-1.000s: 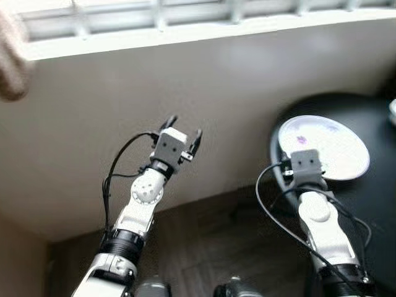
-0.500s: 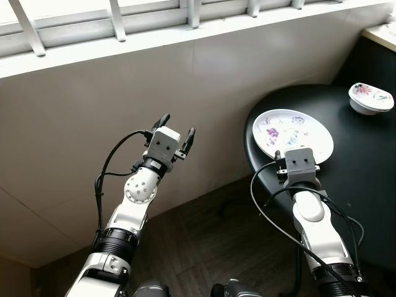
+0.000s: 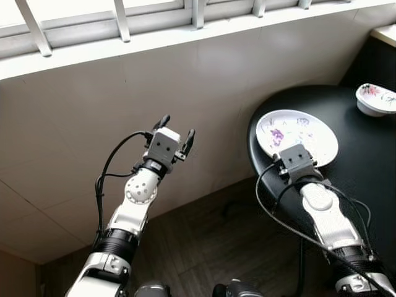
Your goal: Kitchen organization
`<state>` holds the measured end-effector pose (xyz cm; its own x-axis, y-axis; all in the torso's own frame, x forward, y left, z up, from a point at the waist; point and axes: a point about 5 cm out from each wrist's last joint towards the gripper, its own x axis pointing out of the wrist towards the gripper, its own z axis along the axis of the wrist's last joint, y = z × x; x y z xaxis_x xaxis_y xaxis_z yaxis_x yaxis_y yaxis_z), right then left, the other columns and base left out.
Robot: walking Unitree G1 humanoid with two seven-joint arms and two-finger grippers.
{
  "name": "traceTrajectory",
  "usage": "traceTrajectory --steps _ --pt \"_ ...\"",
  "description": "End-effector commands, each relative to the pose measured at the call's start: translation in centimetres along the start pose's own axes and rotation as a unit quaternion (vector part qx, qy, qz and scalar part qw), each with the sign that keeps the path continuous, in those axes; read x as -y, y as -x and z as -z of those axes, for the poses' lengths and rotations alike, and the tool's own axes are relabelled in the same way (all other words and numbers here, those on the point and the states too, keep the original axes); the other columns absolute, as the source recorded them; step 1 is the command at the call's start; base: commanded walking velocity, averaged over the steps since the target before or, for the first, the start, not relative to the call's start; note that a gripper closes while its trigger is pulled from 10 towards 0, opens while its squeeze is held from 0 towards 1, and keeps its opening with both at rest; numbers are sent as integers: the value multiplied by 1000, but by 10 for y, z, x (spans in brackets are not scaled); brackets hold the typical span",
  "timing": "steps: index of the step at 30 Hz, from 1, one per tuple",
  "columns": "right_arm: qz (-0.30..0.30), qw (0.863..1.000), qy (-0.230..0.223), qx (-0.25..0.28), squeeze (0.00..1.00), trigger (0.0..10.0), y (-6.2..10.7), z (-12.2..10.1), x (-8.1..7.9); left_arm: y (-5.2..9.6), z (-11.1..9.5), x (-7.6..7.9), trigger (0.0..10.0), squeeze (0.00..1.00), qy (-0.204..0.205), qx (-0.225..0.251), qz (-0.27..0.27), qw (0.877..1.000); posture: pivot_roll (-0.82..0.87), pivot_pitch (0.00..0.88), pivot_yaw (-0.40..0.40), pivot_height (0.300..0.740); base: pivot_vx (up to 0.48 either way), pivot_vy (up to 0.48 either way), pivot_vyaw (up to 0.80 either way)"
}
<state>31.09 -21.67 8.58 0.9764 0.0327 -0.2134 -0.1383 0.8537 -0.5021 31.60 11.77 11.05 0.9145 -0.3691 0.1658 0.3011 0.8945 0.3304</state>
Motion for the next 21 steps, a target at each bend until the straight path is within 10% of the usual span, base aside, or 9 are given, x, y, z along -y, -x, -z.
traceTrajectory --steps 1,21 --pt "-17 1000 3 -9 0 10000 -2 5 3 -2 -1 1 10000 0 -5 -1 1 1000 64 0 -42 740 0 0 0" --pt "-97 993 -17 -68 0 10000 -13 30 19 -2 1 -1 10000 0 -10 -6 -2 1000 77 0 -47 740 0 0 0"
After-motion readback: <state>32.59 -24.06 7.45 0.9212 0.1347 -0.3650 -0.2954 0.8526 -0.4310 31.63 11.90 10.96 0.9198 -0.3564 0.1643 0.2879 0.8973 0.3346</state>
